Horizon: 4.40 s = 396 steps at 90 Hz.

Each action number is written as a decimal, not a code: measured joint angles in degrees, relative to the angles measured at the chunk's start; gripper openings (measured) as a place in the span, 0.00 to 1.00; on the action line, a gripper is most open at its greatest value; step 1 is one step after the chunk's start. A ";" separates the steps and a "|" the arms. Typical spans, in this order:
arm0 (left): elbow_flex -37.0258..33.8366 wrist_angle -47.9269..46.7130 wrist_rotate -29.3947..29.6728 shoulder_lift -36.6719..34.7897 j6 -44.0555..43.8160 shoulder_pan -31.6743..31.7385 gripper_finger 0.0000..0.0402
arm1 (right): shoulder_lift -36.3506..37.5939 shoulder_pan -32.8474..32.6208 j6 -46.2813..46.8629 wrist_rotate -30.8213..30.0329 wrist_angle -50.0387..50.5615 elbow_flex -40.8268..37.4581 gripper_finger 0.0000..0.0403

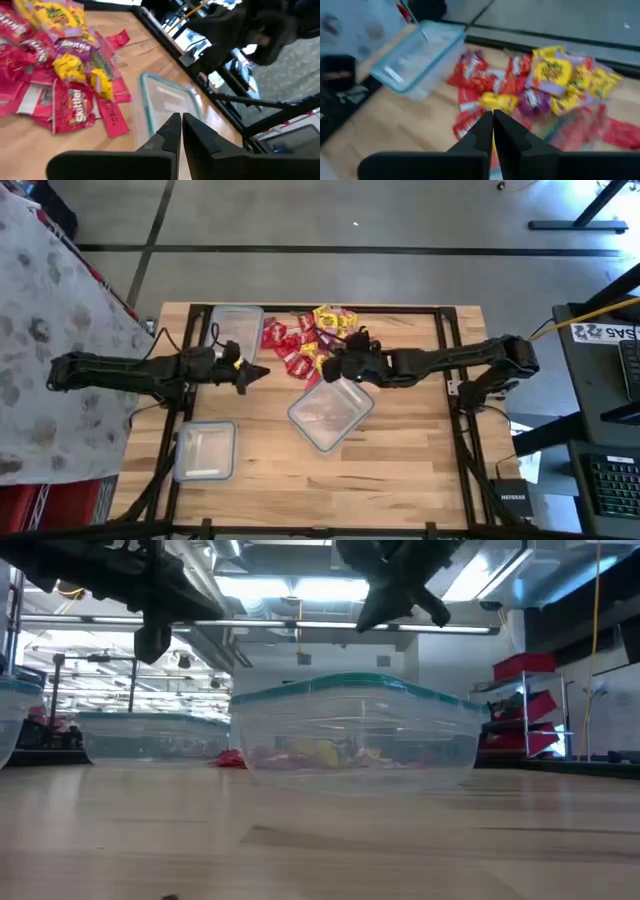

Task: Sort candy
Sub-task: Open the right transparent bin

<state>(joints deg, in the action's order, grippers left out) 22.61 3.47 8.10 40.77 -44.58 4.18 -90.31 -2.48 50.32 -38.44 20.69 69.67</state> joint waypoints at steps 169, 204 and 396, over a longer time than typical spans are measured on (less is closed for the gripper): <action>-0.02 9.67 7.00 -0.39 6.70 2.15 0.00 | -0.69 -0.13 -7.58 16.68 -0.88 -0.02 0.00; -0.07 15.30 7.01 -0.39 17.18 2.70 0.00 | -0.69 -0.13 -7.59 16.69 -0.89 0.00 0.00; 4.57 22.96 4.55 28.29 20.45 -21.02 0.00 | -4.45 -26.49 -12.68 28.89 13.54 -5.68 0.21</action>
<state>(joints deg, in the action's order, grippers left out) 27.18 26.43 12.64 69.06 -24.12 -16.84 -94.76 -28.97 37.63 -9.55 34.23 63.99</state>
